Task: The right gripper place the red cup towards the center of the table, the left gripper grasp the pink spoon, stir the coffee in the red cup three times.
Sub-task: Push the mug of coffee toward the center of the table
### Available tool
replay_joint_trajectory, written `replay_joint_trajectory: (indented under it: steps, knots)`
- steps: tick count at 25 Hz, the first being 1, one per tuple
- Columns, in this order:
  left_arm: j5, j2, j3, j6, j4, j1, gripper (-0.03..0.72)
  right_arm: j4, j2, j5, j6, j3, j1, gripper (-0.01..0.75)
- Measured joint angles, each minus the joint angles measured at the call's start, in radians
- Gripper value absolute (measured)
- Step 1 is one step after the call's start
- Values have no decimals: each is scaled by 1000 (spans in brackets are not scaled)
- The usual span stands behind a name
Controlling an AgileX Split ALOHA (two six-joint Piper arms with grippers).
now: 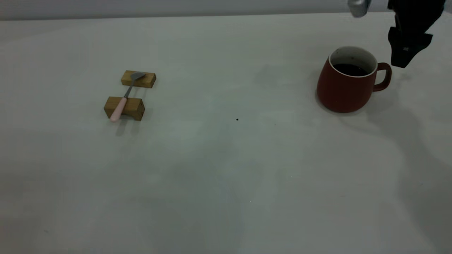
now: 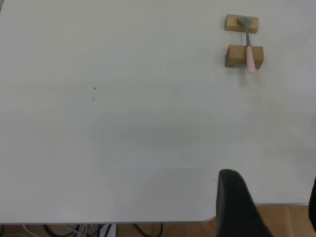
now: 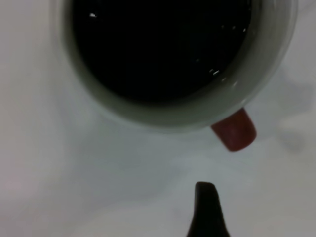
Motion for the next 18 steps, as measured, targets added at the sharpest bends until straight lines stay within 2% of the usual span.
replay_joint_trajectory:
  steps: [9,18]
  knots:
    - [0,0,0,0,0,0,432,19,74,-58,-129,-35,1,583]
    - [0,0,0,0,0,0,432,187,87,-61,-349,-35,12,583]
